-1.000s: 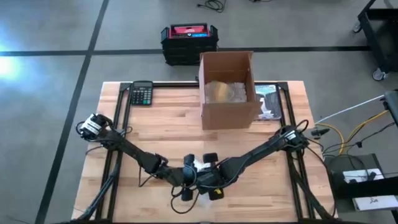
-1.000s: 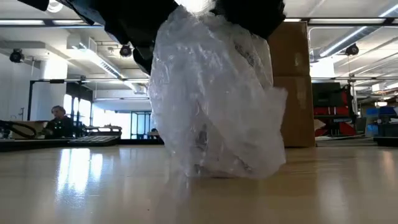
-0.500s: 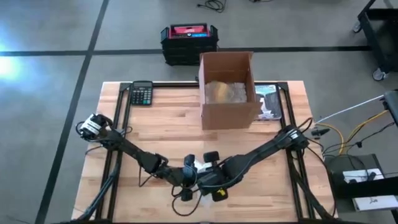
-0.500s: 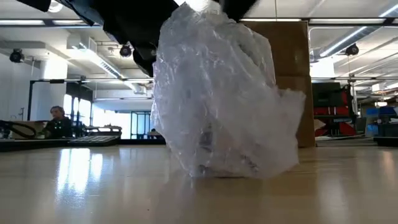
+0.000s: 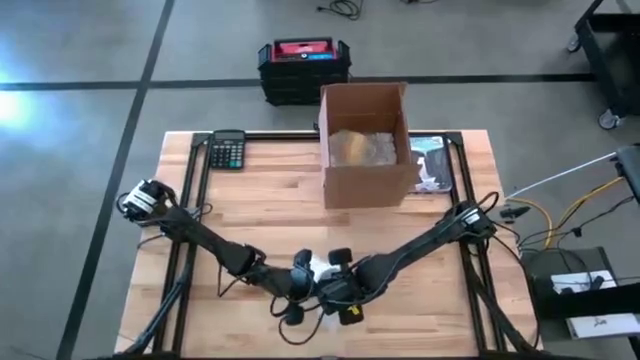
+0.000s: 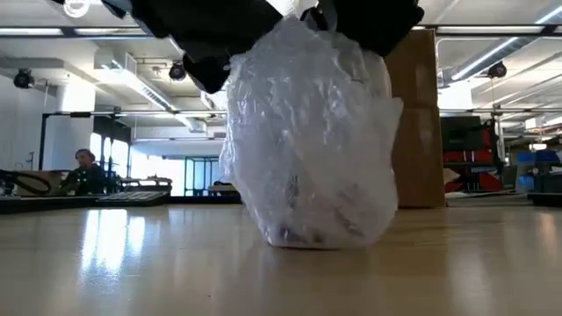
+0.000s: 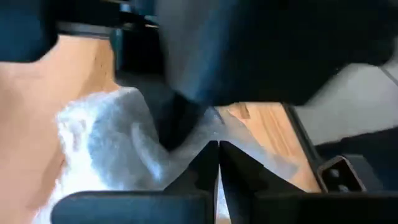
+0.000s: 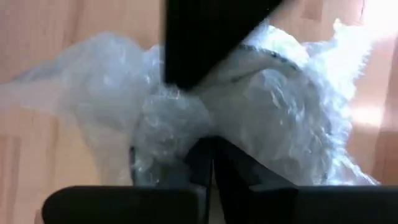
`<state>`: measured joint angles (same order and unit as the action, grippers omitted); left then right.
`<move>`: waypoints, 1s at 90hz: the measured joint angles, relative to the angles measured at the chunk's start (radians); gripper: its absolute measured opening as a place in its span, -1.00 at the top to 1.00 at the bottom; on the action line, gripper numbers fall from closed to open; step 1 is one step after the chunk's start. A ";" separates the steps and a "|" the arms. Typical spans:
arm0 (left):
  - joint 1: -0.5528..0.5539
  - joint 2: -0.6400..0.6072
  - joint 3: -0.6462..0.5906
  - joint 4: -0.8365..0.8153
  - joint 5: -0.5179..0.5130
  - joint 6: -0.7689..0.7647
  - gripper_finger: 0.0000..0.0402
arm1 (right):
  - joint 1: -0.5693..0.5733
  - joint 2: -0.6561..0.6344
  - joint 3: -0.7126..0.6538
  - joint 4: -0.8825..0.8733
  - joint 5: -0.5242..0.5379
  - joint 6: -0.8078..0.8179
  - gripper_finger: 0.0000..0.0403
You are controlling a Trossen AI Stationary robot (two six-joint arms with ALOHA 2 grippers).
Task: Wrap mug
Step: Wrap the blue patterned mug with the transparent bubble wrap
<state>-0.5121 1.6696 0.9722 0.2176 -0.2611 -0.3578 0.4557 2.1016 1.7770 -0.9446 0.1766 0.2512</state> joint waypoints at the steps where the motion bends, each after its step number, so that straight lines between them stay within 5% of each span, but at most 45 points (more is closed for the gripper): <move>1: 0.000 -0.006 0.000 -0.006 0.000 0.000 1.00 | 0.000 0.000 -0.001 0.002 0.000 0.001 0.99; 29: -0.034 -0.071 -0.020 -0.315 -0.157 -0.099 1.00 | 0.000 0.004 0.001 0.033 0.002 -0.008 0.99; 58: -0.043 -0.027 -0.077 -0.007 -0.176 -0.015 1.00 | 0.000 0.006 0.001 0.043 0.000 -0.014 0.99; 90: -0.033 0.041 -0.074 0.100 -0.181 -0.002 1.00 | -0.002 0.006 0.000 0.092 0.006 -0.041 0.99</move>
<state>-0.5450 1.7107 0.8986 0.3173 -0.4416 -0.3599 0.4534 2.1078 1.7775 -0.8522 0.1825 0.2102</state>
